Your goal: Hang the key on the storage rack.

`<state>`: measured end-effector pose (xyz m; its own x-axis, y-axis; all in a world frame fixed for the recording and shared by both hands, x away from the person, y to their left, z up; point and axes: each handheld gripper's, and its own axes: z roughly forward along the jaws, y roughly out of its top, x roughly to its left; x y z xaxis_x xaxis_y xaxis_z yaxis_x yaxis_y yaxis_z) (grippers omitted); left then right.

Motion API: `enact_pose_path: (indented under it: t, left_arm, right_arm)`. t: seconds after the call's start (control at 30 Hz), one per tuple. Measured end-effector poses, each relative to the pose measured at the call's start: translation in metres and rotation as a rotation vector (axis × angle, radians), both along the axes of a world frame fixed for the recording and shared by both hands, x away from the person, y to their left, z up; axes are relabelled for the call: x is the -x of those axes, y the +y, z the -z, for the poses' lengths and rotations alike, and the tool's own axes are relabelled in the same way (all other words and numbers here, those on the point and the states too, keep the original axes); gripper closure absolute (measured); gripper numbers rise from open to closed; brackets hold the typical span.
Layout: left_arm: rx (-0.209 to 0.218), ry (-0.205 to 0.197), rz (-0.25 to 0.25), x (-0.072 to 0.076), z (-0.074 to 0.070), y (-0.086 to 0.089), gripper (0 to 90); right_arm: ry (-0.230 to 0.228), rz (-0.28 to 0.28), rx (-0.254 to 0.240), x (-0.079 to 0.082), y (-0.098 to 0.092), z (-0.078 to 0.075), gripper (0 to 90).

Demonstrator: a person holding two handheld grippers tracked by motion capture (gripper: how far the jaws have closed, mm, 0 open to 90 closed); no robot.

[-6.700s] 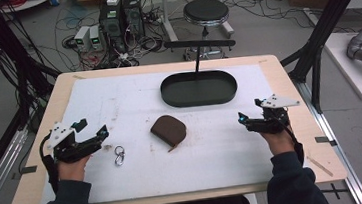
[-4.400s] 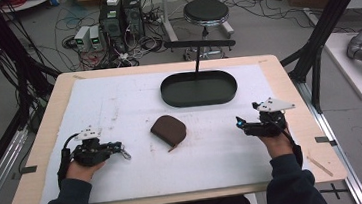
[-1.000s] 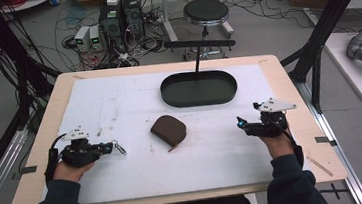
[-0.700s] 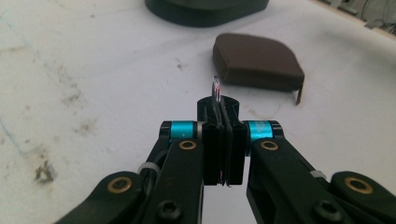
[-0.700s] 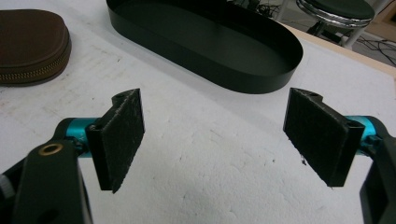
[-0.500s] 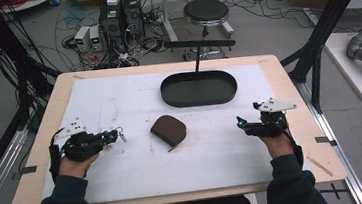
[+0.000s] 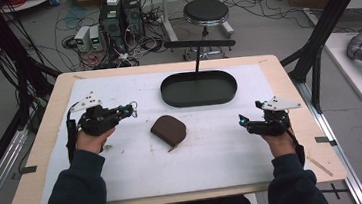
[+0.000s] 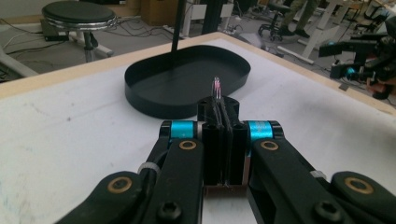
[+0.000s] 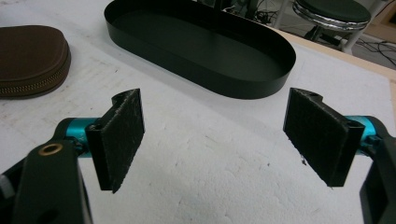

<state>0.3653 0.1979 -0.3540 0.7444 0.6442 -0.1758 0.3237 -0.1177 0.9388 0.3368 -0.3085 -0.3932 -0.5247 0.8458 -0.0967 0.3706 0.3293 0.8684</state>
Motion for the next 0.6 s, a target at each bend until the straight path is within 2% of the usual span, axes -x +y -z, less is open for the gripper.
enact_pose_path:
  t: [0.17,0.4,0.6]
  left_arm:
    - [-0.008,-0.021,0.017,-0.016,-0.011,-0.018,88.0]
    - [-0.020,-0.023,0.039,-0.040,-0.022,-0.043,88.1]
    - [-0.029,-0.029,0.035,-0.063,-0.030,-0.066,88.0]
  right_arm:
    - [-0.001,-0.004,-0.004,-0.001,0.000,0.000,20.8]
    - [-0.006,-0.001,-0.017,-0.002,-0.004,0.000,20.8]
    - [-0.004,0.013,-0.021,-0.003,-0.009,0.001,20.8]
